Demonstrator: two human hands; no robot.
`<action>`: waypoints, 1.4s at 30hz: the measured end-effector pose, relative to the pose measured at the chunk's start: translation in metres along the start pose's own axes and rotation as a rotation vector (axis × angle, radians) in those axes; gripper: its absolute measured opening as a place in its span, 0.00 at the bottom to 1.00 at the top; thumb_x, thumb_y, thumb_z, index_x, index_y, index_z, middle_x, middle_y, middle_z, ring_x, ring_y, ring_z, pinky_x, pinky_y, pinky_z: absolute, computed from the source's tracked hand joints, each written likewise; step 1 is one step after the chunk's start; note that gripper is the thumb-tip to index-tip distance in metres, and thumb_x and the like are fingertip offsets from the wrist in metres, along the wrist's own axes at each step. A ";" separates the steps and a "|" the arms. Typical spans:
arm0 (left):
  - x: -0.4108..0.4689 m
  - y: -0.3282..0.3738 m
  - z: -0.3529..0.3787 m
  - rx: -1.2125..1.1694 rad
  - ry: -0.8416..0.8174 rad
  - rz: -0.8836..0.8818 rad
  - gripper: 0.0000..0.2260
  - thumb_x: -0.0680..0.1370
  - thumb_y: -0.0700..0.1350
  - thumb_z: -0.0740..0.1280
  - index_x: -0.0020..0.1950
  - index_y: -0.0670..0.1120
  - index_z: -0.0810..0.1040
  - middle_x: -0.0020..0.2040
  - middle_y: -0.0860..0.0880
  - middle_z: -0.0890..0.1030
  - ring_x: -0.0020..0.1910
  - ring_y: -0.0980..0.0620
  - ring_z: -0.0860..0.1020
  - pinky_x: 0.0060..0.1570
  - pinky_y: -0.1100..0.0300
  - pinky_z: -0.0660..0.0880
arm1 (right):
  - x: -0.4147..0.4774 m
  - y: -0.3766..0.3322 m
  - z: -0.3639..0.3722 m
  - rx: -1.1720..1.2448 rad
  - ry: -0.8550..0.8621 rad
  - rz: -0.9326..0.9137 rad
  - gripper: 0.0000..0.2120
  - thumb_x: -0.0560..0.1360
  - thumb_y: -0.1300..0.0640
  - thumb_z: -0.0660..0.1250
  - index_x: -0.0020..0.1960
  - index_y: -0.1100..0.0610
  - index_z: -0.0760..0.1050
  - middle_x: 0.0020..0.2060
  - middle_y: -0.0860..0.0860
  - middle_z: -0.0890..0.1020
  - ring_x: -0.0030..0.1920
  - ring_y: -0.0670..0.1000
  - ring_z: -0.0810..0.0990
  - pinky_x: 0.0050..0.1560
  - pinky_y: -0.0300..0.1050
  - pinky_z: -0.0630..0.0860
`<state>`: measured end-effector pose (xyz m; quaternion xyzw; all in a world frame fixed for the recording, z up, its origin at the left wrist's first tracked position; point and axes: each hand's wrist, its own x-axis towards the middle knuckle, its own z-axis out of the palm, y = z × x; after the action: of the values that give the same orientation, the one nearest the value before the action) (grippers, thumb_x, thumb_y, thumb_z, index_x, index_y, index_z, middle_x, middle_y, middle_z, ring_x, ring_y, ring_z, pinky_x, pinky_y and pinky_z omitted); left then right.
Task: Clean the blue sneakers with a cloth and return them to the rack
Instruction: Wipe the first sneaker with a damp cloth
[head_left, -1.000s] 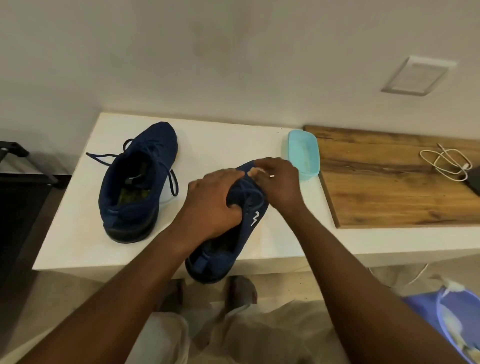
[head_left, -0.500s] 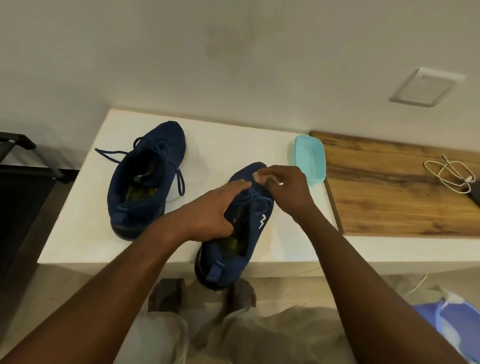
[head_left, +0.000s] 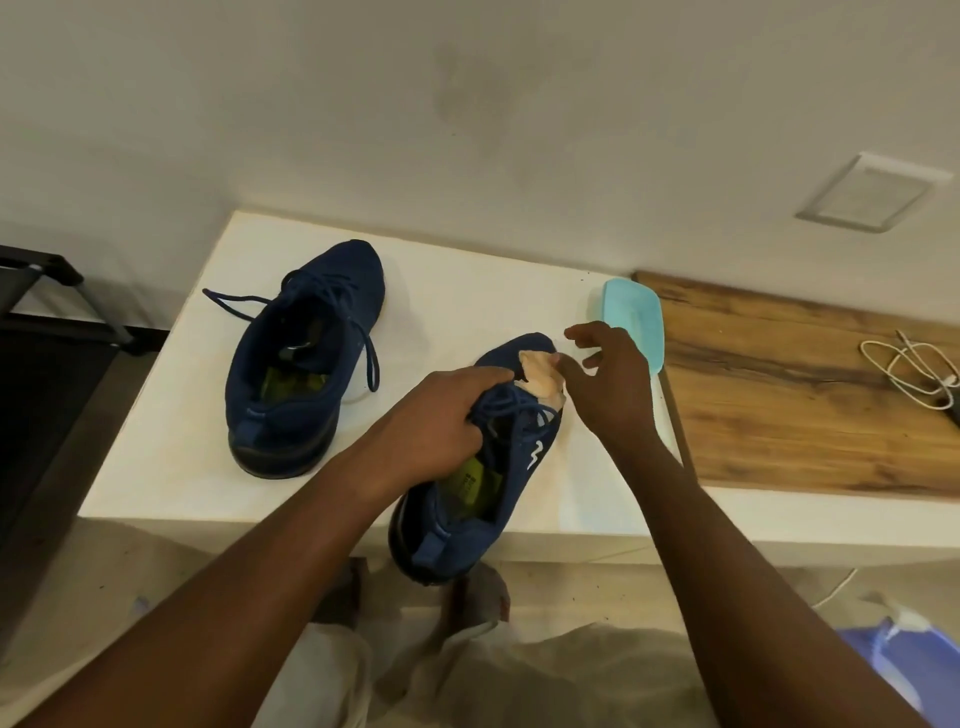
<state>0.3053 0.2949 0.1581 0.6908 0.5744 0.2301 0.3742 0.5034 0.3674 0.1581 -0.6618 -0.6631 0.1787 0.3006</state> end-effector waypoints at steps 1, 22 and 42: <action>0.000 0.000 0.000 -0.002 0.000 0.002 0.31 0.76 0.32 0.63 0.77 0.51 0.69 0.72 0.49 0.75 0.69 0.50 0.74 0.64 0.65 0.66 | -0.001 0.000 -0.002 0.011 0.032 -0.051 0.07 0.76 0.52 0.70 0.54 0.48 0.78 0.50 0.43 0.80 0.44 0.42 0.77 0.42 0.28 0.70; 0.000 -0.004 0.008 -0.027 0.125 -0.058 0.20 0.74 0.33 0.64 0.64 0.46 0.77 0.59 0.48 0.81 0.58 0.48 0.80 0.57 0.53 0.78 | 0.005 -0.015 0.008 -0.281 -0.265 -0.076 0.09 0.78 0.57 0.67 0.54 0.57 0.84 0.49 0.53 0.84 0.48 0.53 0.81 0.48 0.40 0.72; -0.011 0.024 0.000 0.056 0.345 0.087 0.14 0.78 0.35 0.61 0.59 0.45 0.80 0.48 0.48 0.84 0.45 0.48 0.82 0.50 0.53 0.79 | -0.005 -0.049 -0.023 0.076 -0.403 -0.284 0.14 0.75 0.64 0.65 0.53 0.52 0.85 0.46 0.45 0.83 0.47 0.43 0.80 0.47 0.32 0.75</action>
<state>0.3172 0.2825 0.1784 0.6752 0.6059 0.3451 0.2405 0.4800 0.3557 0.2062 -0.5010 -0.7889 0.2878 0.2091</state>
